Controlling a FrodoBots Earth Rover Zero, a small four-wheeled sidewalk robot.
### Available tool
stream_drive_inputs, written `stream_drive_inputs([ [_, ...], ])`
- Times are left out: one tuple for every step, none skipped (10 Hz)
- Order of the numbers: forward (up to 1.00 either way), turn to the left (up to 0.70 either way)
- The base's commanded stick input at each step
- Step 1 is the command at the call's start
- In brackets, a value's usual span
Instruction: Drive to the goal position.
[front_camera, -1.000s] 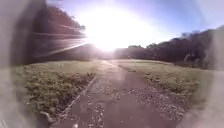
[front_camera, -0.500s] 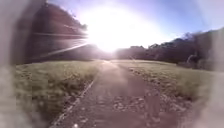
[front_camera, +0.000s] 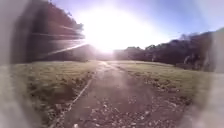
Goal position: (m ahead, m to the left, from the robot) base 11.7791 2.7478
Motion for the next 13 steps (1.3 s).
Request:
stream_drive_inputs([
  [0.85,0.0],
  [0.85,0.0],
  [0.85,0.0],
  [0.85,0.0],
  [0.85,0.0],
  [0.85,0.0],
  [0.85,0.0],
  [0.85,0.22],
  [0.85,0.29],
  [0.85,0.25],
  [0.85,0.13],
  [0.85,0.04],
  [0.85,0.0],
])
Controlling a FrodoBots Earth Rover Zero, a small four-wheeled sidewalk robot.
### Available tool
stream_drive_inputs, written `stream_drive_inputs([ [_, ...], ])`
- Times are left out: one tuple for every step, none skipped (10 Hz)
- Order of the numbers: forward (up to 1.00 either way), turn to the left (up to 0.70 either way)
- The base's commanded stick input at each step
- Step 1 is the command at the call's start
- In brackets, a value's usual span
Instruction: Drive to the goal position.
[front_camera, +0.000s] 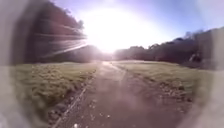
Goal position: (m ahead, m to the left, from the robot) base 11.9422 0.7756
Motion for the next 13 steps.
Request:
stream_drive_inputs([
  [0.85,0.0],
  [0.85,0.0],
  [0.85,0.0],
  [0.85,0.0],
  [0.85,0.0],
  [0.85,0.0],
  [0.85,0.0],
  [0.85,-0.01],
  [0.85,-0.02],
  [0.85,-0.16],
  [0.85,-0.33],
  [0.85,-0.22],
  [0.85,-0.11],
])
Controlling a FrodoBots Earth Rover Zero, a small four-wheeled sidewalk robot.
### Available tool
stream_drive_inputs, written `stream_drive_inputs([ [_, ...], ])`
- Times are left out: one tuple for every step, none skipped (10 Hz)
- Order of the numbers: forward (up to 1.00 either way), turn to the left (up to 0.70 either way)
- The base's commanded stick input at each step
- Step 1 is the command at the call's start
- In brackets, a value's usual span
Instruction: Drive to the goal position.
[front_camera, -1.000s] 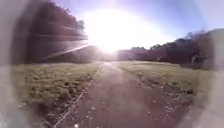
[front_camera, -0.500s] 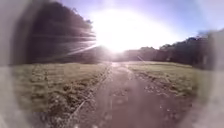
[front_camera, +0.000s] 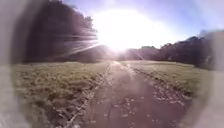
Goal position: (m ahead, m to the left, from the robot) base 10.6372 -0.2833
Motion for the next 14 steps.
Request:
stream_drive_inputs([
  [0.85,0.0],
  [0.85,0.0],
  [0.85,0.0],
  [0.85,0.0],
  [0.85,0.0],
  [0.85,0.0],
  [0.85,0.0],
  [0.85,0.0],
  [0.85,0.0],
  [0.85,0.0],
  [0.85,0.0],
  [0.85,-0.05],
  [0.85,-0.28],
  [0.85,-0.34],
])
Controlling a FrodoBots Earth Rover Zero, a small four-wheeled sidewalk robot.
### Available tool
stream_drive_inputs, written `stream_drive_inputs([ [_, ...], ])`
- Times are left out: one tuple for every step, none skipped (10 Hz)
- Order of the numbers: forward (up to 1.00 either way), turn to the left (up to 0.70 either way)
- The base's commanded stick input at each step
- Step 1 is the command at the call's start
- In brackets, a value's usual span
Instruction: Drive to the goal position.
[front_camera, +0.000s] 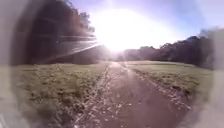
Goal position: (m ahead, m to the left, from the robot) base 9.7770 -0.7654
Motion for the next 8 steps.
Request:
stream_drive_inputs([
  [0.85,0.0],
  [0.85,0.0],
  [0.85,0.0],
  [0.85,0.0],
  [0.85,0.0],
  [0.85,0.0],
  [0.85,0.0],
  [0.85,0.0],
])
